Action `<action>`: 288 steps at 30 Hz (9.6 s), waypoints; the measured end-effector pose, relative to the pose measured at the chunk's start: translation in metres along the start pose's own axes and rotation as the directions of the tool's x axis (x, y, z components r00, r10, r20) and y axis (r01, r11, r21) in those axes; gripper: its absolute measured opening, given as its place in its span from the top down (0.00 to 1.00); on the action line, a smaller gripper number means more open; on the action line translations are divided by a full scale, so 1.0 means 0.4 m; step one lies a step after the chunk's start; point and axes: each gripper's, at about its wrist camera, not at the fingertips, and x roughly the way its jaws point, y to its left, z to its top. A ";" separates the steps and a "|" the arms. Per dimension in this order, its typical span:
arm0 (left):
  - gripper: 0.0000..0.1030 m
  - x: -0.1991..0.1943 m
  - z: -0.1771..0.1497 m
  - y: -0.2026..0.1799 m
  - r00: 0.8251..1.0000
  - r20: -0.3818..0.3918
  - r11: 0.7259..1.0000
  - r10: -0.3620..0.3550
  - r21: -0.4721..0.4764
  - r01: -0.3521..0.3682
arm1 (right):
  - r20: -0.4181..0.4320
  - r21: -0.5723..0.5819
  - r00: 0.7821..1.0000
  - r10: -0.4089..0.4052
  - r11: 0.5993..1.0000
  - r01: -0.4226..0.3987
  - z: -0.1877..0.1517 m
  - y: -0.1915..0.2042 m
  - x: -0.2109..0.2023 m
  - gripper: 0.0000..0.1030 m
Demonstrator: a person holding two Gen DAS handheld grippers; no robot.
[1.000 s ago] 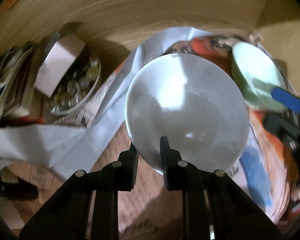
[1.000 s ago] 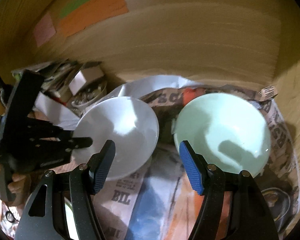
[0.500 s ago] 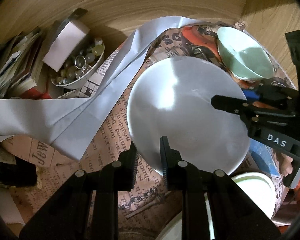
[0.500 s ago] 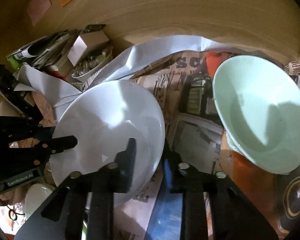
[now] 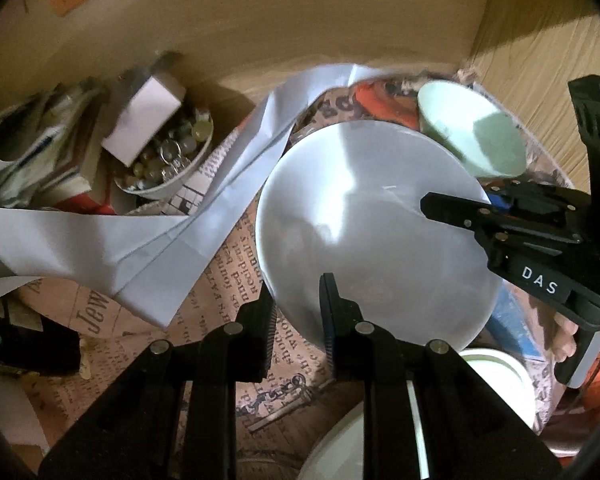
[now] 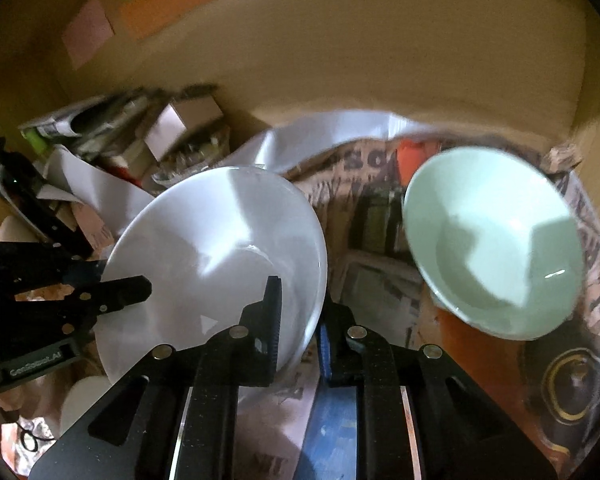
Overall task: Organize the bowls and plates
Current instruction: 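Lift the white bowl with both grippers and carry it toward the stack, then lower the white bowl onto the lavender-grey bowl with both grippers, then open both grippers and lift them off the white bowl, then move both grippers to the pale mint bowl rim and close them, then lift the pale mint bowl with both grippers and carry it over the stack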
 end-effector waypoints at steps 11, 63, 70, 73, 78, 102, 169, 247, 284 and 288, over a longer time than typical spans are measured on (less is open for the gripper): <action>0.80 -0.166 -0.048 0.008 0.989 0.141 0.999 -0.031 -0.028 0.035 | 0.138 -0.053 0.990 -0.018 0.998 0.026 0.001 0.077 -0.146 0.86; 0.80 -0.431 -0.563 0.270 0.956 0.231 0.925 0.183 -0.370 -0.088 | -0.020 -0.318 0.976 0.218 0.924 -0.213 -0.221 0.561 -0.056 0.84; 0.80 -0.402 -0.579 0.294 0.957 0.206 0.916 0.203 -0.386 -0.112 | -0.065 -0.324 0.975 0.211 0.920 -0.220 -0.228 0.578 -0.016 0.84; 0.80 -0.388 -0.583 0.298 0.960 0.192 0.917 0.204 -0.382 -0.119 | -0.080 -0.322 0.976 0.204 0.921 -0.219 -0.232 0.578 -0.003 0.84; 0.81 -0.374 -0.584 0.305 0.963 0.182 0.917 0.201 -0.380 -0.119 | -0.096 -0.318 0.976 0.197 0.923 -0.218 -0.231 0.579 0.013 0.84; 0.82 -0.302 -0.568 0.315 0.970 0.090 0.914 0.227 -0.362 -0.181 | -0.095 -0.402 0.986 0.138 0.901 -0.165 -0.226 0.581 0.032 0.80; 0.11 -0.072 0.132 -0.108 0.986 0.155 0.998 0.060 0.026 -0.064 | -0.019 0.262 0.948 -0.318 0.914 0.311 -0.016 -0.347 -0.001 0.75; 0.85 -0.190 -0.016 -0.045 0.984 0.180 1.000 -0.003 -0.005 0.004 | 0.164 -0.018 0.984 -0.066 0.997 0.070 -0.053 0.065 -0.215 0.83; 0.85 -0.414 -0.408 0.166 0.944 0.279 0.962 0.177 -0.252 -0.106 | 0.114 -0.210 0.982 0.152 0.970 -0.126 -0.161 0.421 -0.174 0.83; 0.85 -0.417 -0.435 0.194 0.942 0.271 0.954 0.196 -0.276 -0.119 | 0.087 -0.228 0.982 0.168 0.963 -0.145 -0.171 0.451 -0.148 0.83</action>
